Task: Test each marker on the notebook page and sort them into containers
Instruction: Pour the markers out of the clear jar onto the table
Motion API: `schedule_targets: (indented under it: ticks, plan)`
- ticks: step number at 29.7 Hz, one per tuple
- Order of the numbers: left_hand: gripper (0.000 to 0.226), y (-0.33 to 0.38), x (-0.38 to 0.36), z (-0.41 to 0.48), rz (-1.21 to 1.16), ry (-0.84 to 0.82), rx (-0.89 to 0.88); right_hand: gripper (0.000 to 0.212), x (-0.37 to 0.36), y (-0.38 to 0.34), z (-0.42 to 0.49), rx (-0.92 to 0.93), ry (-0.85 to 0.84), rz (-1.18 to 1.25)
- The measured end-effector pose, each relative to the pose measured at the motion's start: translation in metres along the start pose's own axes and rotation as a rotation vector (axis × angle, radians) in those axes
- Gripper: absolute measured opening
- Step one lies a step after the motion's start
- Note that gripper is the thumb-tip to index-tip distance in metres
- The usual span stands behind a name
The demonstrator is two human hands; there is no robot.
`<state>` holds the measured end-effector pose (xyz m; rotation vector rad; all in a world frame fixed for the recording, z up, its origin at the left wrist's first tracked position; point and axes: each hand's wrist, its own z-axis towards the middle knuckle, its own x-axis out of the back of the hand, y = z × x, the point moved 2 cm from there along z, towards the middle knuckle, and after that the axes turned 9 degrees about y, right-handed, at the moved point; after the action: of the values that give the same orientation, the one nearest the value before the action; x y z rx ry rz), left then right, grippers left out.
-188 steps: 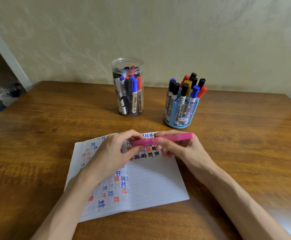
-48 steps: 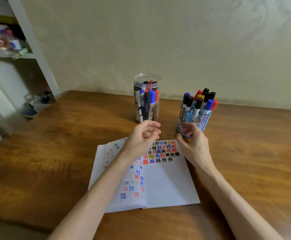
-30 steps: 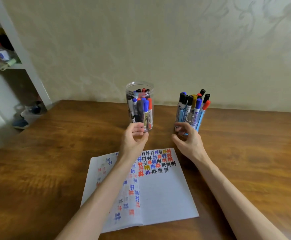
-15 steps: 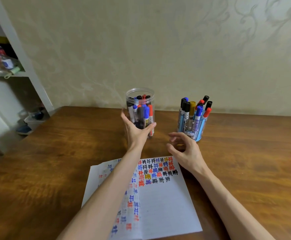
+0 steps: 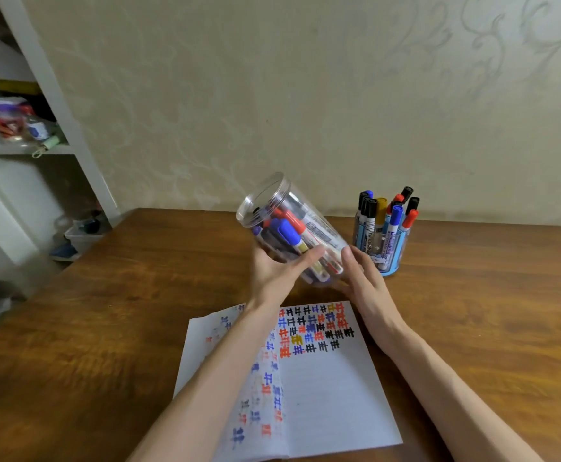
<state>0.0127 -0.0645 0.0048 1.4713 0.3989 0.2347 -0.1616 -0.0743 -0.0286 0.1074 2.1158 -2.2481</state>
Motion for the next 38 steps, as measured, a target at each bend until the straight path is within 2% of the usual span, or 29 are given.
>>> schedule_targets:
  ticks: [3,6,9,11,13,16,18,21,24,27,31,34,38]
  plan:
    - [0.100,-0.002,-0.001,-0.012,-0.054,-0.117,0.067,0.084,-0.006,-0.002,-0.005,-0.105,-0.067,0.233]
    - [0.105,-0.003,0.000,-0.016,-0.088,-0.149,0.060,0.082,-0.004,-0.006,-0.004,-0.117,-0.039,0.318]
    - [0.119,0.001,0.014,-0.011,-0.079,-0.030,0.001,0.092,0.007,-0.009,-0.002,-0.083,0.035,0.310]
    - [0.124,0.004,0.028,-0.005,-0.065,0.035,-0.087,0.089,0.013,-0.013,-0.002,-0.043,0.066,0.270]
    - [0.131,0.002,0.037,0.000,-0.048,-0.011,-0.171,0.078,0.017,-0.015,-0.001,-0.002,0.103,0.197]
    - [0.138,0.002,0.039,0.001,0.070,-0.101,-0.227,0.082,0.016,-0.020,-0.003,0.066,0.127,0.080]
    - [0.134,0.001,0.038,0.001,0.116,-0.104,-0.243,0.079,0.011,-0.025,-0.004,0.124,0.128,0.003]
    - [0.108,-0.008,0.043,0.006,0.146,-0.067,-0.204,0.074,0.001,-0.037,-0.004,0.214,0.136,-0.060]
    - [0.089,-0.015,0.053,0.013,0.150,-0.078,-0.101,0.092,-0.007,-0.052,0.002,0.290,0.095,-0.180]
    - [0.083,-0.015,0.058,0.016,0.199,-0.063,-0.044,0.095,-0.016,-0.072,0.015,0.362,0.040,-0.315]
    - [0.048,-0.013,0.057,0.018,0.208,0.047,0.027,0.102,-0.033,-0.095,0.033,0.448,-0.040,-0.502]
    - [0.066,-0.015,0.058,0.015,0.269,0.042,-0.071,0.111,-0.043,-0.110,0.039,0.505,-0.060,-0.604]
    - [0.083,-0.018,0.058,0.014,0.306,0.000,-0.180,0.104,-0.052,-0.125,0.042,0.529,-0.056,-0.624]
